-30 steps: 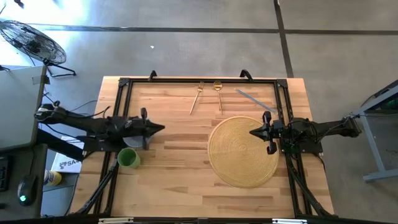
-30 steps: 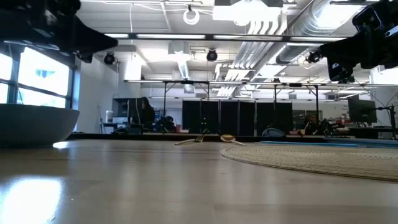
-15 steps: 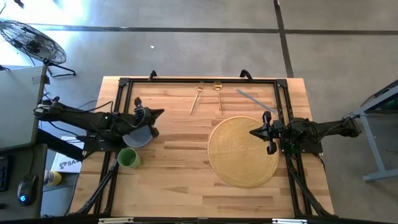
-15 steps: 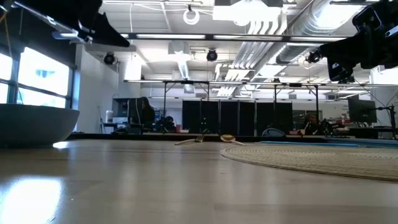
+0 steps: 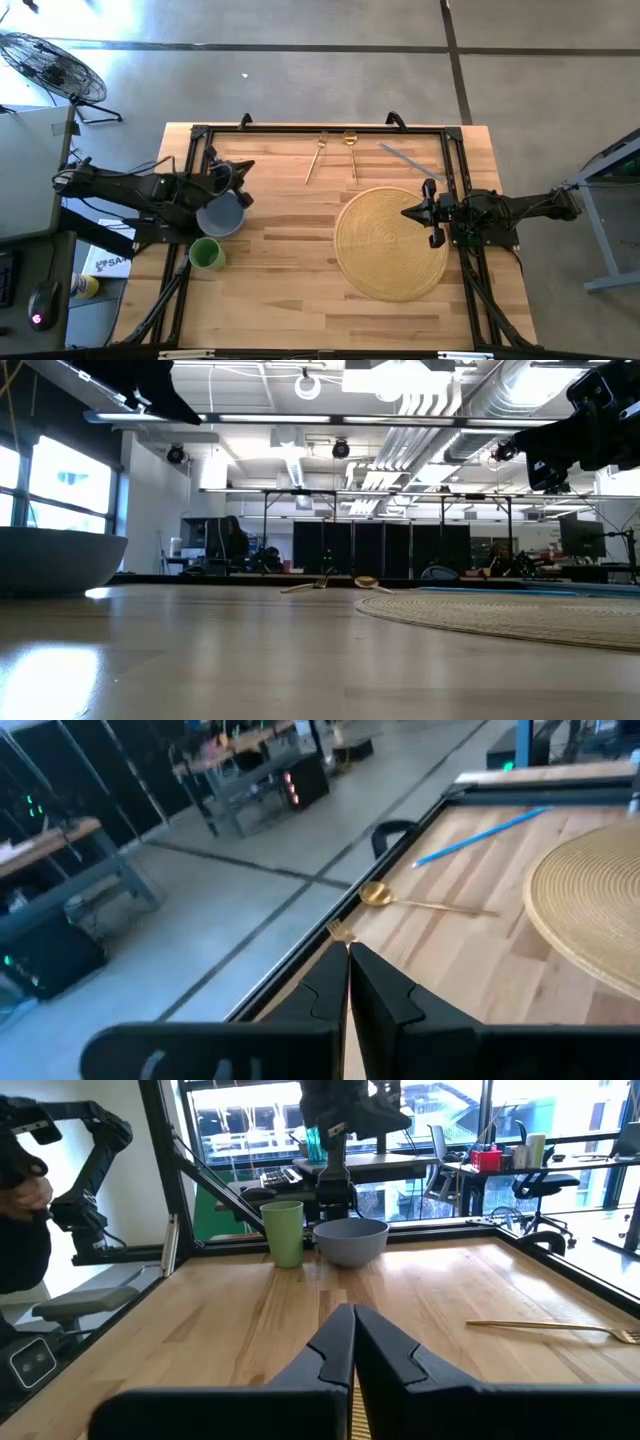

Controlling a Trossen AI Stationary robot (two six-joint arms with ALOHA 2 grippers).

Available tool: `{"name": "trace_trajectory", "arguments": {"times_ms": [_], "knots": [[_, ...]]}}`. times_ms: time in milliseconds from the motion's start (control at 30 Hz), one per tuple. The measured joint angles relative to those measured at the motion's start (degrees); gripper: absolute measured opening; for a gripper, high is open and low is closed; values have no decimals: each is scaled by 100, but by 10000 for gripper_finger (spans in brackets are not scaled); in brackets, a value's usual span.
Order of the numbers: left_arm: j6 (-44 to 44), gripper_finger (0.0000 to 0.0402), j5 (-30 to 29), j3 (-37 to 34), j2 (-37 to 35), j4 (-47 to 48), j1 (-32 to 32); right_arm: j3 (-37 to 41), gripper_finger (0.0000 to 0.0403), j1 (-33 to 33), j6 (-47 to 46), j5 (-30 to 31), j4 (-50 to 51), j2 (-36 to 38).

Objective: Pick & Place Utensil
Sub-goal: Put the blue bowl on the center of the brown table mat

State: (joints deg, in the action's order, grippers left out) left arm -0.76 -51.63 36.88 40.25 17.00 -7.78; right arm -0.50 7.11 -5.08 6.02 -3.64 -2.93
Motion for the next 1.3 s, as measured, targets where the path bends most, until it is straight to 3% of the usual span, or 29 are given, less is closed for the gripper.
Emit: {"name": "trace_trajectory", "arguments": {"times_ms": [200, 500, 767, 867, 1000, 1167, 1300], "knots": [[-635, 10, 1406, 695, 21, 1446, 1023, 1, 5, 1, 0, 0, 0, -1], [-1338, 10, 3867, 751, 413, 2422, 2433, 1, 2, 0, 2, 0, 0, -1], [-872, 10, 5290, 1073, 1381, 3331, 2952, 1, 2, 0, 0, 0, 0, -1], [-184, 10, 5388, 1423, 1797, 3906, 2953, 1, 1, 0, 0, 0, 0, -1], [691, 10, 4934, 1756, 2186, 4251, 2951, 1, 4, 0, 0, 0, 0, -1], [705, 10, 4378, 1948, 2411, 4330, 2953, 1, 3, 0, 1, 0, 0, -1], [503, 10, 4435, 1950, 2441, 4708, 2951, -1, 1, 0, 0, 0, 0, -1]]}}
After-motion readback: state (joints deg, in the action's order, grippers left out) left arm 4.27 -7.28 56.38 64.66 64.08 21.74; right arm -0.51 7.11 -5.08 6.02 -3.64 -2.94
